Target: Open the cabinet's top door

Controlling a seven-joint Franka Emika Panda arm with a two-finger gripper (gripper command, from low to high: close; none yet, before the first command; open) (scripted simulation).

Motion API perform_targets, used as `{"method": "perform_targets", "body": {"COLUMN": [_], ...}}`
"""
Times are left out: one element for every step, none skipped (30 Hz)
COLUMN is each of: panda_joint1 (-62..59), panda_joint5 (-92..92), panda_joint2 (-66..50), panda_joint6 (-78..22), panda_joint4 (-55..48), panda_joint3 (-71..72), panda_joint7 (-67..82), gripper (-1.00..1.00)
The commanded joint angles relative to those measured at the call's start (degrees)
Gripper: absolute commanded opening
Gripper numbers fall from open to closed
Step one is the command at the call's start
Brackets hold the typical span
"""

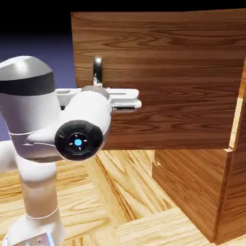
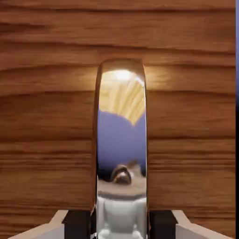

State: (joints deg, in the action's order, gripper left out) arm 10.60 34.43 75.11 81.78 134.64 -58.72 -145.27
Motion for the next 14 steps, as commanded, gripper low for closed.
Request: {"method": "perform_targets", "body": {"panda_joint1": [1.8,3.6,5.4,7.3,9.1,10.9,12.7,14.5,16.4,18.2,20.0,21.7,23.5,24.7], "panda_joint5": [-0.7,-1.3,-1.9,-2.5,-3.0,-3.5,-3.9,-4.3,-4.6,-4.9,-5.2,-5.4,-5.6,-5.7], "panda_joint2": [-0.3,-0.5,-0.7,-0.9,-1.0,-1.1,-1.2,-1.2,-1.2,-1.2,-1.2,-1.1,-1.0,-1.0], "panda_joint6": [-1.8,-3.5,-5.2,-6.9,-8.5,-10.1,-11.7,-13.2,-14.8,-16.3,-17.8,-19.3,-20.7,-21.7], "panda_joint4": [-2.1,-4.1,-6.2,-8.3,-10.4,-12.5,-14.5,-16.6,-18.7,-20.8,-22.8,-24.9,-27.0,-28.4], "panda_joint3": [-1.2,-2.4,-3.5,-4.5,-5.5,-6.5,-7.4,-8.2,-9.0,-9.8,-10.5,-11.2,-11.8,-12.2], "panda_joint7": [-0.2,-0.4,-0.7,-0.9,-1.2,-1.6,-1.9,-2.3,-2.7,-3.1,-3.5,-3.9,-4.4,-4.8], "gripper": [-1.0,-1.0,-1.0,-1.0,-1.0,-1.0,-1.0,-1.0,-1.0,-1.0,-1.0,-1.0,-1.0,-1.0]}}
